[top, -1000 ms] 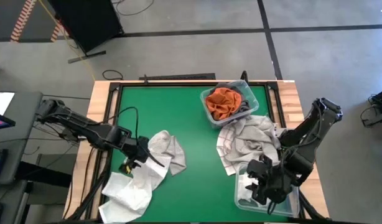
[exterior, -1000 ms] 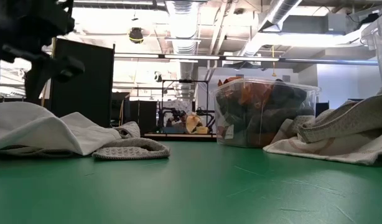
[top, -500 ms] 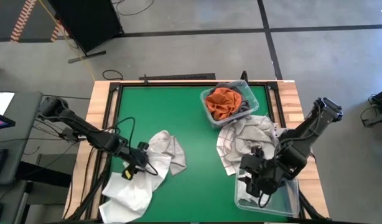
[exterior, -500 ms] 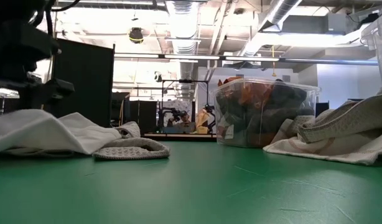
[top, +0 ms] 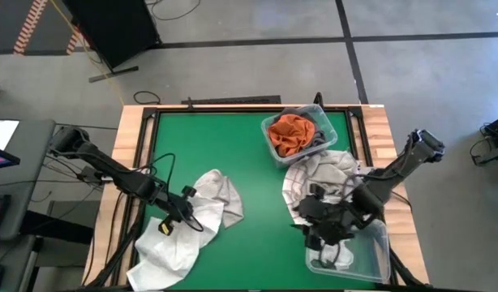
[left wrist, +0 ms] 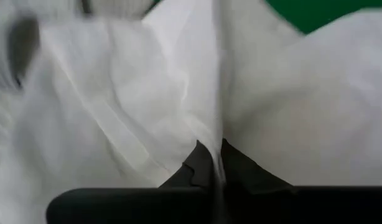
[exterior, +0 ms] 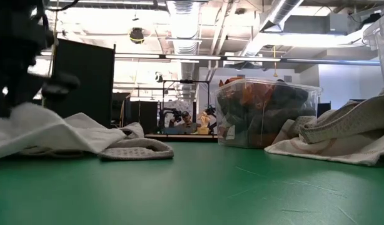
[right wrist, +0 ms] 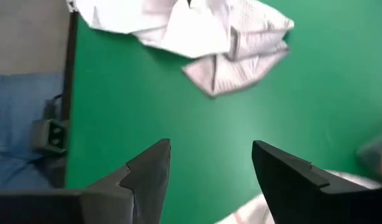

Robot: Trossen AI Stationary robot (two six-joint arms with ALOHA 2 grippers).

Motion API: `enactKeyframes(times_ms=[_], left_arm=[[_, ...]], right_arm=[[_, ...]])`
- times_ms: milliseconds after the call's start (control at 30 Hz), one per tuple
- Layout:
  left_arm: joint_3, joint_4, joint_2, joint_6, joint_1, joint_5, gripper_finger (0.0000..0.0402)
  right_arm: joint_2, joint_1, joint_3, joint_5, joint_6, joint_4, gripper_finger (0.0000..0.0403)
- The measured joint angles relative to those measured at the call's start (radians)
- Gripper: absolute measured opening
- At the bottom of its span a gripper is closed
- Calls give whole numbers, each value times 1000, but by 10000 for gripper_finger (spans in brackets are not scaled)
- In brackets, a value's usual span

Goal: Sort towels by color in basket
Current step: Put the white towel into the bottom transparent bin

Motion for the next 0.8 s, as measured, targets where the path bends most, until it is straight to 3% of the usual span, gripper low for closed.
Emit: enactKeyframes(times_ms=[233, 433, 633, 800], left_arm=[[203, -124, 0, 146, 0, -11, 2], [413, -224, 0, 307, 1, -129, 1], [594, -223, -1, 502, 45, -342, 1], [730, -239, -1, 558, 118, -363, 1]], right_arm=[[124, -100, 0, -28, -292, 216, 255], [199, -160, 0, -33, -490, 406, 255], [212, -194, 0, -32, -515, 445, 255], [212, -197, 0, -32, -493, 443, 255]])
